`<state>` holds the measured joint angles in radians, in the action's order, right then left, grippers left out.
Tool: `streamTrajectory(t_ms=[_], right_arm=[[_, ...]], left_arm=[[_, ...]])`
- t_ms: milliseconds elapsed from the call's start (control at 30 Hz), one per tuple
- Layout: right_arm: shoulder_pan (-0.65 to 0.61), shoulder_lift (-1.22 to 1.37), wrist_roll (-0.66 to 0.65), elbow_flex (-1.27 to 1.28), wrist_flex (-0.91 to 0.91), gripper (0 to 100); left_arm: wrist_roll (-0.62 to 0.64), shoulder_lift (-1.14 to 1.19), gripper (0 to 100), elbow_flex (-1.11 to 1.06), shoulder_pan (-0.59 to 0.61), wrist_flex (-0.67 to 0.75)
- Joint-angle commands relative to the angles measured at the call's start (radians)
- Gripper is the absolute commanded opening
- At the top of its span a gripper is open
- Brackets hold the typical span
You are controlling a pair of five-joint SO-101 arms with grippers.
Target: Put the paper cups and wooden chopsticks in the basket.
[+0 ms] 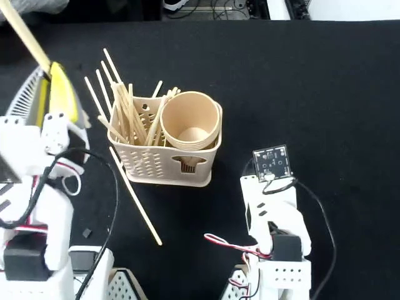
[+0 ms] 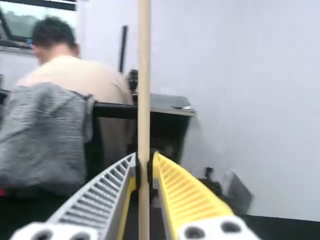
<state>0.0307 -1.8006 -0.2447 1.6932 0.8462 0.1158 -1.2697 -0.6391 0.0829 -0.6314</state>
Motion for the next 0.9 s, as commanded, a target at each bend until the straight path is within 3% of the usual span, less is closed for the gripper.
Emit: streamTrajectory(t_ms=[0, 267, 700, 867], right_arm=[[0.012, -0.056, -0.002, -0.007, 0.005, 1.1], [0.012, -0.056, -0.002, -0.007, 0.005, 1.1], [0.012, -0.056, -0.002, -0.007, 0.005, 1.1], [0.012, -0.056, -0.002, -0.007, 0.005, 1.1]], left_arm=[[0.121, 0.003, 3, -0.047, -0.033, 0.074], [0.224, 0.003, 3, -0.297, -0.041, 0.373], [0.215, 0.003, 3, -0.438, -0.125, 0.394], [0.121, 0.003, 3, -0.469, -0.127, 0.394]])
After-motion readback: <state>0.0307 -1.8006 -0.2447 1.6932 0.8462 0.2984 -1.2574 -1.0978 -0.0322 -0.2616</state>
